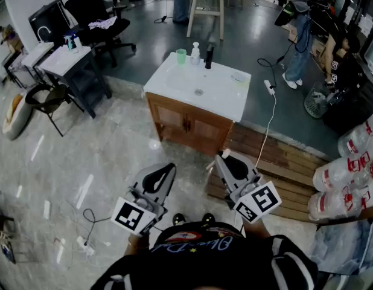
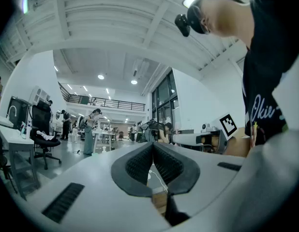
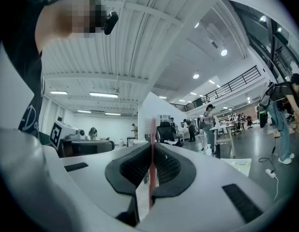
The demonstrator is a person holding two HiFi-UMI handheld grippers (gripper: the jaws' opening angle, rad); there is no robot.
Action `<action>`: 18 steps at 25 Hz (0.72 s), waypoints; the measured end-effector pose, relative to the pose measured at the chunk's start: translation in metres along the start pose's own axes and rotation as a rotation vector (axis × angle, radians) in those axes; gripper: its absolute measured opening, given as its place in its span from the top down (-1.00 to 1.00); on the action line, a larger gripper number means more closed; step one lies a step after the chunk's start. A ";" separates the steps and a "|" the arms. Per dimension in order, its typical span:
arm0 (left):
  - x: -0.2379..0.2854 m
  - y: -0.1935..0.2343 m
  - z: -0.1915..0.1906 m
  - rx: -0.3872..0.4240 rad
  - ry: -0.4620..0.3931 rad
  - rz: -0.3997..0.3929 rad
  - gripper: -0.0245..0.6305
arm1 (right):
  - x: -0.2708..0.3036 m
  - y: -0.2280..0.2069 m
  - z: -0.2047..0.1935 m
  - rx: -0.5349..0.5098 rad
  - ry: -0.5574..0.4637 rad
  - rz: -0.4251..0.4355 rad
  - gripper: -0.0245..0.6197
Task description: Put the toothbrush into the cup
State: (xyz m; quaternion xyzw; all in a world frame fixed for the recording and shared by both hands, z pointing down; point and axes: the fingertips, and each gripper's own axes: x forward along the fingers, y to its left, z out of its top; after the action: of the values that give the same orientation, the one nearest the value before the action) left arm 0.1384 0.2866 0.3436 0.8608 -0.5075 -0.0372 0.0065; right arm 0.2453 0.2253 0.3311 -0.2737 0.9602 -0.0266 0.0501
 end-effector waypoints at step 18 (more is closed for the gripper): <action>-0.038 0.057 -0.001 0.000 -0.005 0.054 0.92 | 0.057 0.031 -0.014 0.039 -0.006 0.037 0.89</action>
State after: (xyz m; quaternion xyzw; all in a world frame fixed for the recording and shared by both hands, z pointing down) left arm 0.0703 0.2924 0.3492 0.8468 -0.5305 -0.0392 0.0063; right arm 0.1799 0.2218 0.3385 -0.2548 0.9642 -0.0436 0.0588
